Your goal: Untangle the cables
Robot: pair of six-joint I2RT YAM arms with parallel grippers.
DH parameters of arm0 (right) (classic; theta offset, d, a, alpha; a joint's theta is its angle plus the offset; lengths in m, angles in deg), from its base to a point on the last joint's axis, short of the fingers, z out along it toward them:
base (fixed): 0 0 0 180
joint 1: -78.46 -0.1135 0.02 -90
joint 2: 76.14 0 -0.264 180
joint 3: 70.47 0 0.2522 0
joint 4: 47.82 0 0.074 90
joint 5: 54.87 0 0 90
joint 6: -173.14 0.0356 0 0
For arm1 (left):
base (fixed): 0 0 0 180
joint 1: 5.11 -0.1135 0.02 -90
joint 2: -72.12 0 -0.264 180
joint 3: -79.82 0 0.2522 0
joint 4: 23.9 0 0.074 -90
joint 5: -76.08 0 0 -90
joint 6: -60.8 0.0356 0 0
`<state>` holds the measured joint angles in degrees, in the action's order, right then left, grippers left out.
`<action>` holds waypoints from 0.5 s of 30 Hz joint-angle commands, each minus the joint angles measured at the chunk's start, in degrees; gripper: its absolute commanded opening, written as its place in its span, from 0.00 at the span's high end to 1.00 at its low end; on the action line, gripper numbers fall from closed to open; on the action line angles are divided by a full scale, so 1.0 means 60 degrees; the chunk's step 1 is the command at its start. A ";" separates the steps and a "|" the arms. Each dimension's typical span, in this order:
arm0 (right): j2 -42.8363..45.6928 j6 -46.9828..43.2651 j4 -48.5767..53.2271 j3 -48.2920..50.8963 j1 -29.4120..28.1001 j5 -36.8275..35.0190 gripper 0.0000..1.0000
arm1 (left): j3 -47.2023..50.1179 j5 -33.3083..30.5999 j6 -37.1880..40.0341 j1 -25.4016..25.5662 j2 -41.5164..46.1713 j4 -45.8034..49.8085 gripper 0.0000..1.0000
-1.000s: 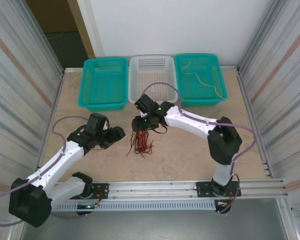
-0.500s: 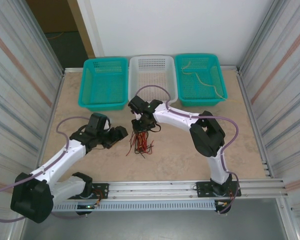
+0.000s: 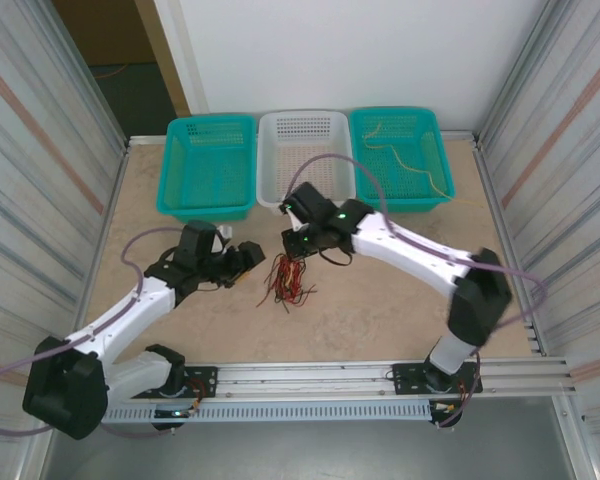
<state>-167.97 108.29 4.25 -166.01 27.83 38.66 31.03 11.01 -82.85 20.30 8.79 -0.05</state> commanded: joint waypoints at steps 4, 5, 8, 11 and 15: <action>0.1716 -0.0152 -0.0852 0.0444 -0.0058 0.0295 1.00 | -0.1024 0.0252 0.0104 0.1115 -0.1539 -0.1243 0.24; 0.1814 -0.0159 -0.0872 0.0412 -0.0050 0.0216 1.00 | -0.1146 0.0183 0.0121 0.1240 -0.1695 -0.1244 0.23; 0.2093 -0.0167 -0.0889 0.0060 0.0004 0.0079 1.00 | -0.1339 -0.0221 0.0138 0.1492 -0.2079 -0.1109 0.24; 0.2478 -0.0219 -0.1171 -0.0207 0.0163 0.0118 1.00 | -0.1412 -0.0541 0.0160 0.1450 -0.2394 -0.0638 0.25; 0.2949 -0.0341 -0.1264 -0.0374 0.0521 -0.0138 1.00 | -0.1213 -0.0713 0.0199 0.1380 -0.2741 -0.0435 0.31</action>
<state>-154.90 107.90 0.01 -164.92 29.42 39.29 23.84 8.56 -82.95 28.97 -6.51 -5.04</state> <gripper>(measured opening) 0.060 0.704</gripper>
